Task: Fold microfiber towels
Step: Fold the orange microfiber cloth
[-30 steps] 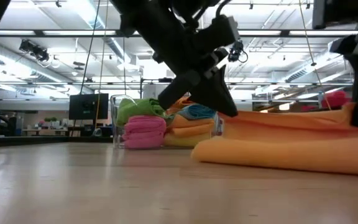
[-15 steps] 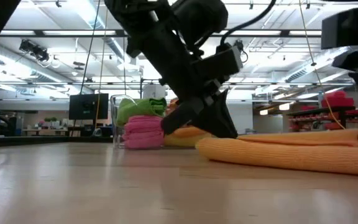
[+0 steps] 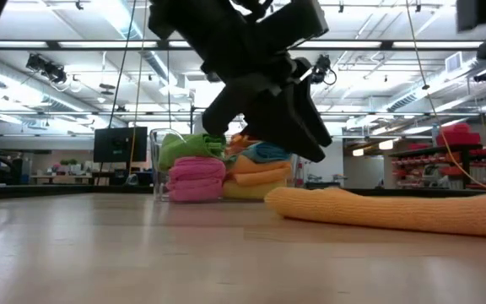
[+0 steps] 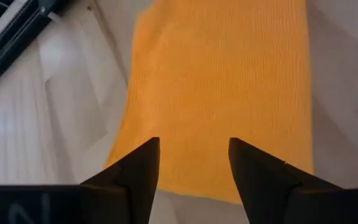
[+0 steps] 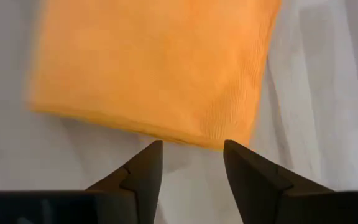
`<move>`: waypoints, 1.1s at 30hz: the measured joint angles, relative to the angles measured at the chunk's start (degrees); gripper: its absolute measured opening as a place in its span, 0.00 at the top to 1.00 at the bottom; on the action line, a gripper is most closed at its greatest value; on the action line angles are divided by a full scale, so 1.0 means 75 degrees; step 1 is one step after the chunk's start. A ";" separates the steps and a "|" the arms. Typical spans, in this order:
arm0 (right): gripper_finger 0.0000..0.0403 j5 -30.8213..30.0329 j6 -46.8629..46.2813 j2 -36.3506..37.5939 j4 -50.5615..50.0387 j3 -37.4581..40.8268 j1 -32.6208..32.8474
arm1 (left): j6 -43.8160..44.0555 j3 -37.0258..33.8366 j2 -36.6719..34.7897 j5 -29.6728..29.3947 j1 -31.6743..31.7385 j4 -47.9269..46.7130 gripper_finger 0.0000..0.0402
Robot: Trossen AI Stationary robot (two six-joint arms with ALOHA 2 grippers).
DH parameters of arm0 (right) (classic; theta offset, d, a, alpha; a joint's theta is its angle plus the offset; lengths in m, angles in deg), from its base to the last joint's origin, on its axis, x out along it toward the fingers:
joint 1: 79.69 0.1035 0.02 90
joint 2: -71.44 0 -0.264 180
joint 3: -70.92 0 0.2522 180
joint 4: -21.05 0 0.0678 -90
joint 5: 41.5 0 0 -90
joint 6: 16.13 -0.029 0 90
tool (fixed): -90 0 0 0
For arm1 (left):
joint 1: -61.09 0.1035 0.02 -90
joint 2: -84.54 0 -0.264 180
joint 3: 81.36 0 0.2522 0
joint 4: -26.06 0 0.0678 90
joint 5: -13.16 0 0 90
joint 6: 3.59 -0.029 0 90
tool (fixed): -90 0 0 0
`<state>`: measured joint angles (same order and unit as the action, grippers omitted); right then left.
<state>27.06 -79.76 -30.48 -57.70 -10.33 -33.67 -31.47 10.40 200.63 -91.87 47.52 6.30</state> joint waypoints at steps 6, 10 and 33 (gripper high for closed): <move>0.56 -0.0872 0.1153 -0.0124 0.1666 0.0001 0.0451 | 0.0637 0.0000 0.0089 0.0518 -0.0122 -0.0594 0.53; 0.56 -0.1493 0.1820 -0.0449 0.2885 0.0001 0.0542 | 0.0572 0.0001 0.0151 0.0437 -0.0330 -0.0816 0.52; 0.49 -0.2225 0.2103 -0.1205 0.3184 -0.0019 0.0207 | -0.0767 0.0026 0.0868 -0.1744 -0.0782 -0.0628 0.44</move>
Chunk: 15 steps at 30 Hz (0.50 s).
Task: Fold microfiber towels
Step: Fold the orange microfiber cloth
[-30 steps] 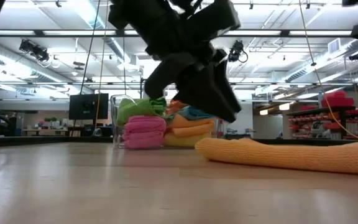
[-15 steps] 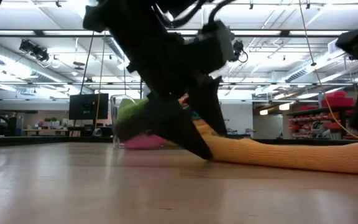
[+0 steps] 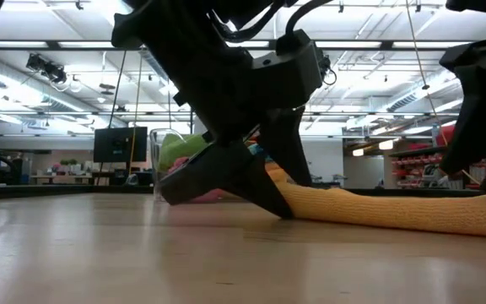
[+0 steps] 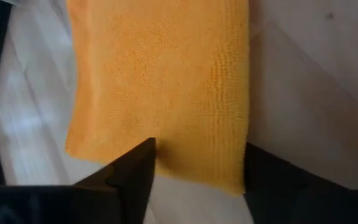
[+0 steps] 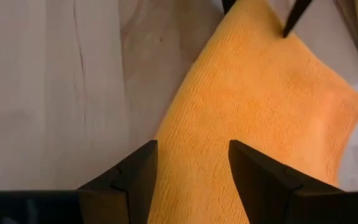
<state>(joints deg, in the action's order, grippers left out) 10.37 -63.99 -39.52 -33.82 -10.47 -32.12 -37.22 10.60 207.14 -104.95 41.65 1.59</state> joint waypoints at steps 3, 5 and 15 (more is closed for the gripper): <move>0.49 -0.0112 -0.0112 0.0000 0.0014 0.0000 0.0009 | 0.0327 -0.0012 0.0015 0.0058 0.0000 -0.0036 0.58; 0.49 -0.0223 -0.0206 0.0000 0.0038 0.0000 0.0009 | 0.0666 -0.0015 0.0035 0.0091 0.0000 -0.0045 0.71; 0.51 -0.1001 -0.0229 0.0000 0.0869 0.0000 0.0329 | 0.2884 -0.0012 -0.0071 0.0376 -0.0371 -0.0797 0.94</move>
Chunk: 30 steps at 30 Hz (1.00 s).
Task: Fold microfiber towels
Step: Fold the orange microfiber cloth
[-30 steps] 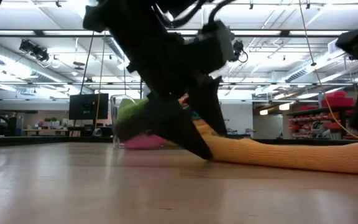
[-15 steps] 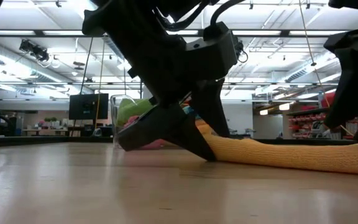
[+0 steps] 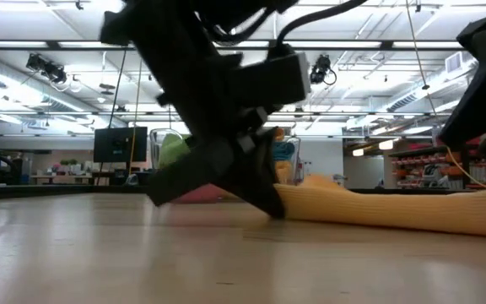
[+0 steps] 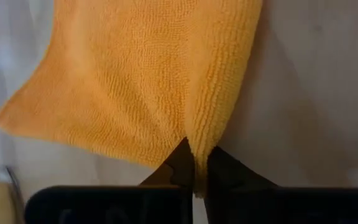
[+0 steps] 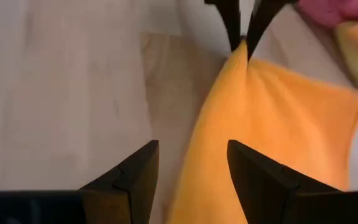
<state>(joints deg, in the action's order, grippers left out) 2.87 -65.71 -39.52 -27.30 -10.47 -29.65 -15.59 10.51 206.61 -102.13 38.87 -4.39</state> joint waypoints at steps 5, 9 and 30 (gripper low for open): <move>0.51 0.0045 0.0077 0.0026 -0.0001 -0.0006 -0.0055 | 0.1347 -0.0003 -0.0147 0.0079 -0.0261 -0.0595 0.97; 0.45 0.0389 0.0773 0.0026 0.0052 -0.0009 -0.0257 | 0.2067 -0.0014 -0.0242 0.0197 -0.0372 -0.0821 0.93; 0.32 0.0439 0.2371 -0.0775 -0.0400 -0.0027 -0.0393 | 0.2937 -0.0006 -0.0291 0.0603 -0.0410 -0.1028 0.95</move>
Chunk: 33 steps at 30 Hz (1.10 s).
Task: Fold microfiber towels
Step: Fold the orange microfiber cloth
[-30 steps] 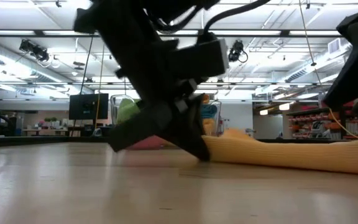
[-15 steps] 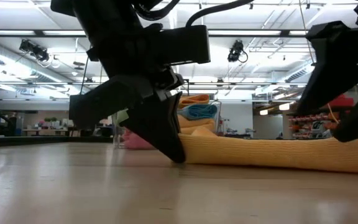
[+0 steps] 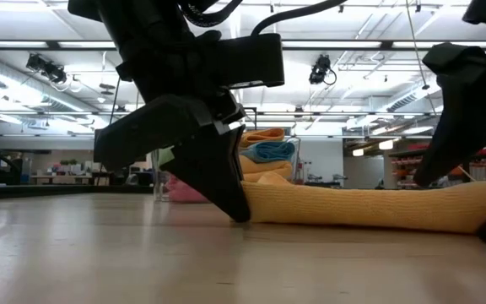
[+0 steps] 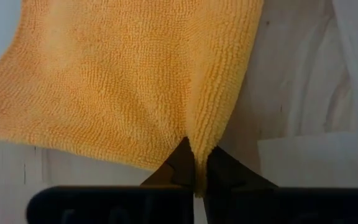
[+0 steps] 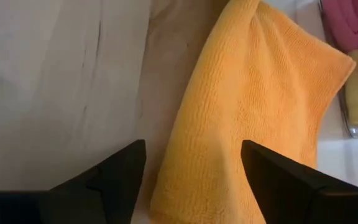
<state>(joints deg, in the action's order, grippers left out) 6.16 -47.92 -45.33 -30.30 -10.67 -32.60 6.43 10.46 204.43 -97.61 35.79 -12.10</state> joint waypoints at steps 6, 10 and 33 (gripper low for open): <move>0.45 0.0072 -0.0215 0.0099 -0.0607 0.0038 0.0151 | -0.0017 0.0002 0.0000 0.0001 -0.0006 -0.0004 0.95; 0.56 0.0176 -0.0339 0.0102 -0.0632 0.0038 0.0122 | -0.0026 0.0000 0.0000 0.0001 -0.0034 0.0010 0.90; 0.97 0.1834 0.0061 0.0300 -0.1296 -0.2806 0.0449 | 0.0386 -0.0009 -0.2156 0.2882 -0.0587 0.0202 0.97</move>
<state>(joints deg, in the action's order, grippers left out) 19.91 -47.46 -43.08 -40.02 -31.72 -29.23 9.32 10.39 188.26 -75.99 31.39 -10.58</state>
